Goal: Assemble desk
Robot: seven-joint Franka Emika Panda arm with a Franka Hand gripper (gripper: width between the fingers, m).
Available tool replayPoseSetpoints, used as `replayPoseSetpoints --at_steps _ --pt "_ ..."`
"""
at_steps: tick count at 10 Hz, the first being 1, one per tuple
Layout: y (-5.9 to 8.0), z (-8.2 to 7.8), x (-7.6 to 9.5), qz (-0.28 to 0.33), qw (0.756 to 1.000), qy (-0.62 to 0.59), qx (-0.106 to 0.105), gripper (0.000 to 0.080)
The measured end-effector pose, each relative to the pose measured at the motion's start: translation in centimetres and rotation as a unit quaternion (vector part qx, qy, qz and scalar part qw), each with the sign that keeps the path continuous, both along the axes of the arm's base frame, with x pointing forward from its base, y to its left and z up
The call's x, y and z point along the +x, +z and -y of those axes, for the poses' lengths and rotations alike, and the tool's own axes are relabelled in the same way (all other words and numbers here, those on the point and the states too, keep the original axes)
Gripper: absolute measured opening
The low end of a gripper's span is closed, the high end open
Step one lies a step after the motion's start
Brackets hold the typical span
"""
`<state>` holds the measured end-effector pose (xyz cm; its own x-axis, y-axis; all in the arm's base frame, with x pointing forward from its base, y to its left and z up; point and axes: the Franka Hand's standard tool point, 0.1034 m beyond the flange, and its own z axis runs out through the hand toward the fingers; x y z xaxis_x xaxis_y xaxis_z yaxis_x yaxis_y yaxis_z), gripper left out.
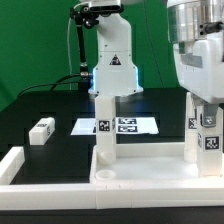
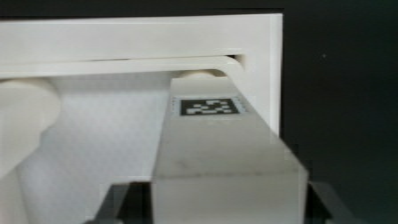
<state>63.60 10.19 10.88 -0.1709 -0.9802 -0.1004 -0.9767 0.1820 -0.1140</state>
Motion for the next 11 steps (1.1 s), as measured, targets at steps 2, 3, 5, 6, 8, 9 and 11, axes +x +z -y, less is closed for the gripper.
replayPoseSetpoints --at_steps 2,3,5,6,8,9,11 --pt "0.0 -0.1 0.0 0.003 1.000 0.004 -0.001 0.0290" --pt "-0.1 -0.1 -0.1 0.003 1.000 0.014 -0.003 0.0379" --pt "-0.1 -0.5 0.2 0.013 0.988 0.150 -0.026 0.0558" --pt "-0.1 -0.8 0.6 0.020 0.972 0.233 -0.036 0.0620" --pt "-0.6 -1.6 0.3 0.023 0.954 0.294 -0.048 0.0644" --pt "-0.6 -1.4 0.4 0.026 0.942 0.329 -0.053 0.0648" --pt "-0.6 -1.2 0.4 0.029 0.916 0.395 -0.065 0.0649"
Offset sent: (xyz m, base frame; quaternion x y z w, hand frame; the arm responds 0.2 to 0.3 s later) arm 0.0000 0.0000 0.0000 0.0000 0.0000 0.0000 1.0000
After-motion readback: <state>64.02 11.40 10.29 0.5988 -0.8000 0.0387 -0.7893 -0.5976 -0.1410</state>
